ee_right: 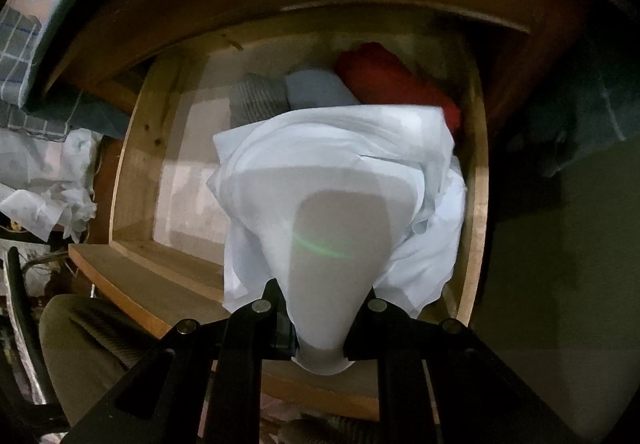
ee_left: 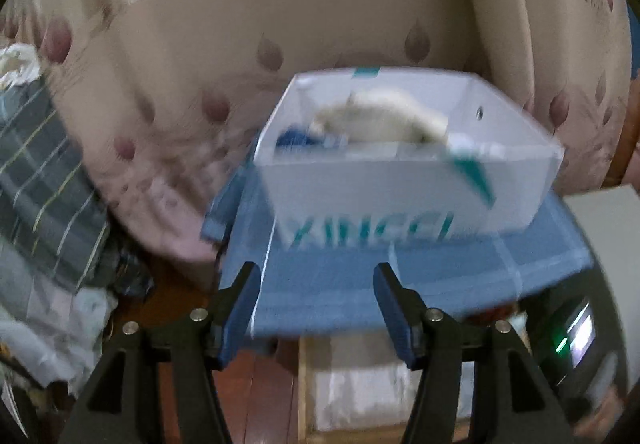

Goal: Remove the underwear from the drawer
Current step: 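Bring the left gripper back to the drawer while the right gripper lifts the white cloth, then carry the white cloth with the right gripper over the shoe box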

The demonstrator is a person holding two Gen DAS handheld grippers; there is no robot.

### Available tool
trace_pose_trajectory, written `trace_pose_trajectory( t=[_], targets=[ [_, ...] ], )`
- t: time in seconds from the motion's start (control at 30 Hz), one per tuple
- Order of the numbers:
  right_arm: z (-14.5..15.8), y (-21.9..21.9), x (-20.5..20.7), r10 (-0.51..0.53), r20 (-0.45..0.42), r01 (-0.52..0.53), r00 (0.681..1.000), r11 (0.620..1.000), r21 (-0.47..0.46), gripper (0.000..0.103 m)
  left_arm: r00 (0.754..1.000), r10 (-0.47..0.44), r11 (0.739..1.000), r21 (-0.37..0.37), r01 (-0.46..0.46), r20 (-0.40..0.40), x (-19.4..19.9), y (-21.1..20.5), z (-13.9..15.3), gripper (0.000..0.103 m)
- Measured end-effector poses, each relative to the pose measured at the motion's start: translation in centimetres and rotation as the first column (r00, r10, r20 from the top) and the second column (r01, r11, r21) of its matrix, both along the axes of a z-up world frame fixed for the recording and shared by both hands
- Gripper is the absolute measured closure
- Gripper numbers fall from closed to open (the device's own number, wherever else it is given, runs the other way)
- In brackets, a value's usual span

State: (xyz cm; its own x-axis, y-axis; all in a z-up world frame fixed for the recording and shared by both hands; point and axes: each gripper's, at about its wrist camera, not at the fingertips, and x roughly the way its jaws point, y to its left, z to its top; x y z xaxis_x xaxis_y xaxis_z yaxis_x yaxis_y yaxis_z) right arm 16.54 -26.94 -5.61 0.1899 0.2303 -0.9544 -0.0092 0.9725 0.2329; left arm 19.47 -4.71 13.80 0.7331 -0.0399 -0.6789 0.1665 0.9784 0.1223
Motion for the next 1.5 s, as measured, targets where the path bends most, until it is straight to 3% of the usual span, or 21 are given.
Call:
trace_pose_trajectory(
  t=[0.27, 0.57, 0.77, 1.1, 1.5],
  targets=[
    [1.8, -0.2, -0.7, -0.027, 0.095, 0.026, 0.995, 1.000, 0.013, 0.090, 0.987, 0.089, 0.994, -0.044, -0.096, -0.136, -3.4, 3.3, -7.9, 0.043],
    [4.2, 1.1, -1.6, -0.038, 0.172, 0.040, 0.984, 0.999, -0.011, 0.090, 0.965, 0.162, 0.977, -0.103, -0.186, -0.208, -4.5, 5.2, -12.0, 0.043],
    [7.1, 1.1, -2.5, -0.018, 0.200, 0.018, 0.980, 1.000, 0.005, 0.090, 0.959, 0.182, 0.968, -0.129, -0.213, -0.216, -4.3, 5.9, -12.5, 0.043],
    [11.3, 1.2, -4.1, -0.040, 0.244, 0.021, 0.969, 0.996, 0.081, 0.090, 0.953, 0.196, 0.968, -0.108, -0.225, -0.230, -3.9, 6.1, -13.0, 0.043],
    [17.0, 2.1, -4.6, -0.039, 0.350, -0.004, 0.936, 0.993, 0.120, 0.090, 0.951, 0.195, 0.970, -0.093, -0.222, -0.239, -3.8, 5.9, -13.3, 0.043]
  ],
)
